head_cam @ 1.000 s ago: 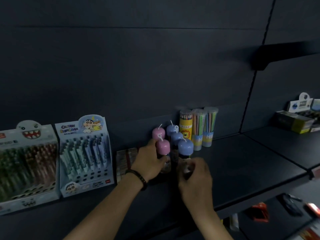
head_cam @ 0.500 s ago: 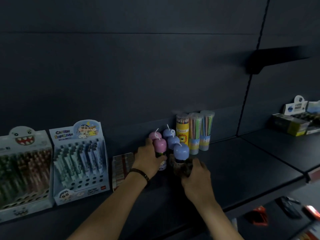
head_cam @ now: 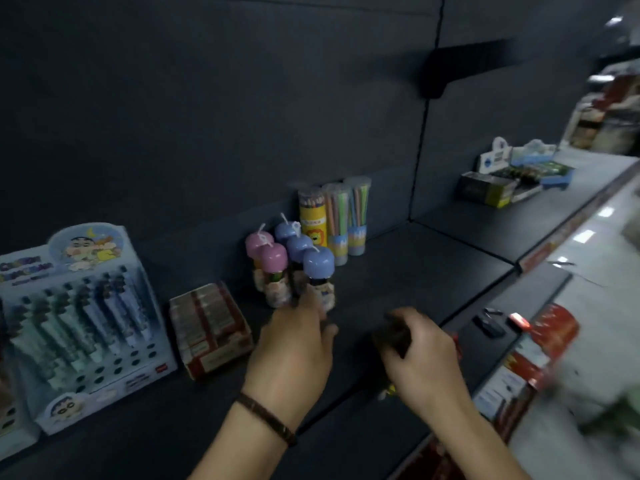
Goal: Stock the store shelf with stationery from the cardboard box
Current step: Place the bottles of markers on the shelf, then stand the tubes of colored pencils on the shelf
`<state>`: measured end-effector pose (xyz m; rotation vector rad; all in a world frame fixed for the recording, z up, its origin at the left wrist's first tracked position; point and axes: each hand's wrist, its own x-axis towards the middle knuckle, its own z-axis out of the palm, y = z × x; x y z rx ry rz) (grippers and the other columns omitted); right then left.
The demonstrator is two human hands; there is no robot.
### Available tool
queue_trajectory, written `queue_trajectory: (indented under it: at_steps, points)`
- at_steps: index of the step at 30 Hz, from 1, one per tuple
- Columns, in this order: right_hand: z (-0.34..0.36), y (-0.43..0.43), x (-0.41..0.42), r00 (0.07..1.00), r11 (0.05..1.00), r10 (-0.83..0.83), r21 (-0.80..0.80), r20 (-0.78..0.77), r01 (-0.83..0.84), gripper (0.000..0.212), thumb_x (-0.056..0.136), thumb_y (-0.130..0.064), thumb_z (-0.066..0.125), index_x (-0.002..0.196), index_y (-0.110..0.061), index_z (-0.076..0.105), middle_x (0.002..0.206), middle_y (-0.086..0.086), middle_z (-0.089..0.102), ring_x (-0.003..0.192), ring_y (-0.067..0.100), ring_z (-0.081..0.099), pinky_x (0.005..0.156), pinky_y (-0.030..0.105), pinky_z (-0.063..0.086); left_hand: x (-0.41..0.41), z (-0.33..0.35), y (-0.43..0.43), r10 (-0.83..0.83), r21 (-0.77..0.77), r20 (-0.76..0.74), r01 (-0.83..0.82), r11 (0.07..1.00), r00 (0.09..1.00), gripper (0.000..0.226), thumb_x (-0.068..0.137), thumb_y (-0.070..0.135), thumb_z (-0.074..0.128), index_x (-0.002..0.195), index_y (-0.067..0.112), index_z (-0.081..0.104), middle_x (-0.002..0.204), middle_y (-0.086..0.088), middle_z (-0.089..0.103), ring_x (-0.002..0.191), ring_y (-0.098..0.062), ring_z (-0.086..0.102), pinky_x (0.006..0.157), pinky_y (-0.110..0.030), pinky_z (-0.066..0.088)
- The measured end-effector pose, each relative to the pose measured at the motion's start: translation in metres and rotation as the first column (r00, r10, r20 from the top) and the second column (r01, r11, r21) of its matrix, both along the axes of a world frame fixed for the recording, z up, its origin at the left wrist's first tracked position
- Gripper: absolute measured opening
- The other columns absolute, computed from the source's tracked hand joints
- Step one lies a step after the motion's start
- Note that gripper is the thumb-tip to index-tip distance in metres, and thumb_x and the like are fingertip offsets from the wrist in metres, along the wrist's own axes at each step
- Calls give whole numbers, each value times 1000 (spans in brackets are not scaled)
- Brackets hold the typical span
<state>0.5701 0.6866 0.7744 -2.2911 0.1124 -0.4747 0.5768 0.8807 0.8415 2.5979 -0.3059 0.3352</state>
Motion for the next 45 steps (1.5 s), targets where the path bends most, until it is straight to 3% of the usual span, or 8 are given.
queue_trajectory:
  at_steps: [5, 11, 14, 17, 23, 27, 37, 45]
  points:
    - [-32, -65, -89, 993, 990, -115, -84, -36, 112, 18, 87, -28, 79, 97, -36, 66, 81, -16, 61, 77, 5, 60, 70, 11, 45, -58, -23, -76, -343, 133, -217, 376, 917, 914, 21, 100, 48, 61, 98, 28, 53, 101, 5, 62, 91, -24, 67, 76, -43, 59]
    - [-126, -194, -218, 848, 972, -233, -143, -476, 187, 25, 96, -39, 70, 118, -28, 66, 111, -3, 67, 106, 17, 66, 92, 30, 51, -129, -104, -212, -549, 257, -357, 644, 721, 756, 26, 101, 47, 58, 110, 24, 55, 117, -3, 64, 109, -31, 64, 83, -41, 54]
    - [-174, -265, -301, 705, 963, -258, -115, -661, 244, 42, 98, -45, 67, 133, -22, 61, 126, 5, 64, 116, 22, 63, 93, 30, 47, -176, -156, -284, -571, 327, -473, 735, 594, 671, 28, 100, 48, 58, 111, 23, 56, 117, -6, 63, 111, -33, 64, 88, -45, 56]
    - [-214, -337, -393, 596, 931, -288, -74, -749, 357, 38, 99, -40, 65, 130, -18, 62, 119, 7, 69, 100, 22, 70, 80, 26, 50, -234, -202, -366, -583, 356, -559, 806, 473, 589, 30, 99, 52, 56, 111, 25, 60, 118, -5, 66, 110, -32, 64, 90, -44, 56]
    - [-277, -461, -552, 408, 842, -314, -53, -857, 536, 43, 105, -32, 61, 141, -10, 53, 142, 14, 61, 129, 31, 59, 98, 32, 47, -342, -278, -525, -552, 332, -719, 906, 262, 423, 32, 100, 53, 50, 114, 26, 63, 115, -1, 66, 103, -26, 65, 87, -39, 56]
    - [-333, -527, -603, 295, 771, -281, -31, -913, 636, 49, 106, -39, 59, 146, -11, 50, 143, 12, 59, 128, 29, 59, 99, 34, 49, -377, -335, -606, -492, 210, -825, 959, 189, 278, 33, 103, 51, 49, 114, 24, 65, 116, 1, 68, 103, -21, 65, 89, -35, 55]
    - [-586, -640, -581, 183, 503, -221, 49, -958, 863, 31, 100, -31, 68, 129, -21, 64, 105, -5, 66, 91, 11, 63, 72, 22, 49, -365, -594, -753, -310, 97, -933, 958, 270, 182, 27, 107, 44, 45, 112, 25, 65, 110, 3, 67, 96, -13, 63, 87, -29, 55]
    - [-868, -727, -524, 139, 444, -242, 18, -960, 896, 30, 95, -26, 73, 122, -28, 61, 117, -2, 66, 102, 18, 65, 85, 37, 59, -373, -831, -817, -138, 109, -976, 923, 369, 170, 14, 105, 22, 50, 105, 11, 57, 98, -3, 65, 86, -19, 62, 84, -35, 58]
